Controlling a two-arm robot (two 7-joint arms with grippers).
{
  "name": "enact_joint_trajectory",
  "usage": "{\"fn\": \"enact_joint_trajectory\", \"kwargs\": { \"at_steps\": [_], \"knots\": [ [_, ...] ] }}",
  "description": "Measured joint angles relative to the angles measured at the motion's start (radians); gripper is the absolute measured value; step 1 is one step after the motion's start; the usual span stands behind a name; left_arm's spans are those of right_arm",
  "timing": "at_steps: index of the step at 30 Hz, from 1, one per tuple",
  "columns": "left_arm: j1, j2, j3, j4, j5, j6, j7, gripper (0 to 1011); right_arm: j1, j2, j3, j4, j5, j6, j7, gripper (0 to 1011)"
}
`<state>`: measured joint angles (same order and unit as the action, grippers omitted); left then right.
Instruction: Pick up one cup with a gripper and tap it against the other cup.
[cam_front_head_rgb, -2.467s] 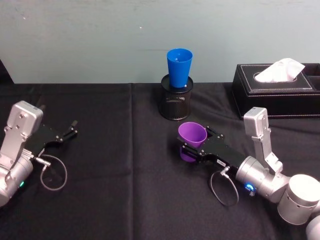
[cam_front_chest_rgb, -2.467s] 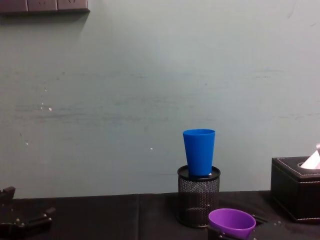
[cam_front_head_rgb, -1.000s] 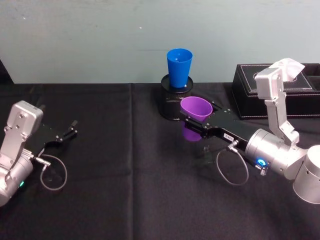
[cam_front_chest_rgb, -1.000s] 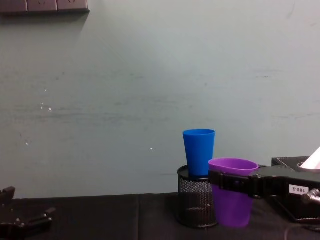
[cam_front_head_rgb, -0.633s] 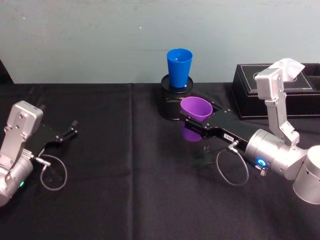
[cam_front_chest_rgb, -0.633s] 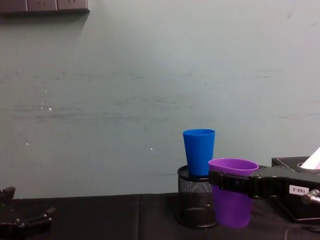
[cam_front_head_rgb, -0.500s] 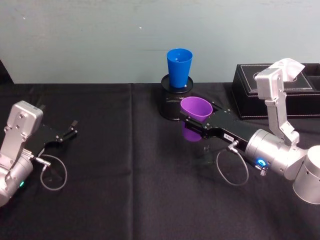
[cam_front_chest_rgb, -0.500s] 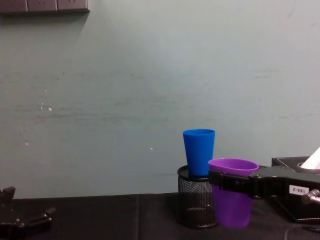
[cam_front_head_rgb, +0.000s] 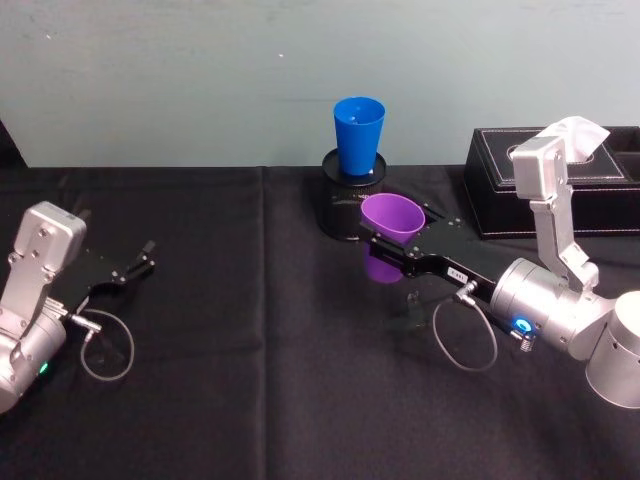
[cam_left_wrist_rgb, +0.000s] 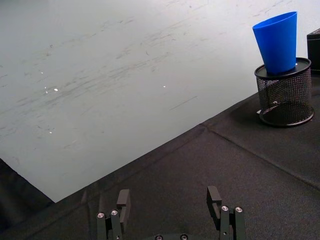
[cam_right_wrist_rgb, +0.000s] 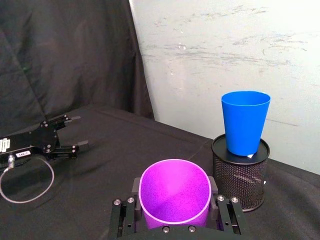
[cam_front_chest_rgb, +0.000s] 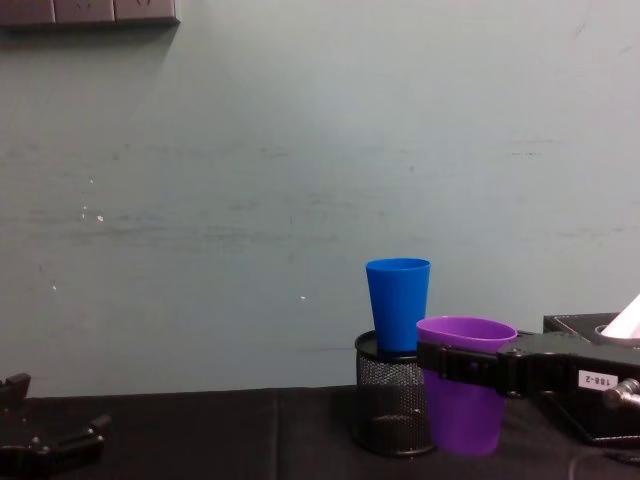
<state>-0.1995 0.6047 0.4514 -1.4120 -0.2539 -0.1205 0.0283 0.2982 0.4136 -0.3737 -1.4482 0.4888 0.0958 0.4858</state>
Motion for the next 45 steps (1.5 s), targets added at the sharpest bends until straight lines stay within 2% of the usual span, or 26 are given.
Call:
{"fn": "enact_joint_trajectory", "kwargs": {
  "at_steps": [45],
  "knots": [
    [0.000, 0.000, 0.000, 0.000, 0.000, 0.000, 0.000, 1000, 0.000, 0.000, 0.000, 0.000, 0.000, 0.000, 0.000, 731]
  ]
}}
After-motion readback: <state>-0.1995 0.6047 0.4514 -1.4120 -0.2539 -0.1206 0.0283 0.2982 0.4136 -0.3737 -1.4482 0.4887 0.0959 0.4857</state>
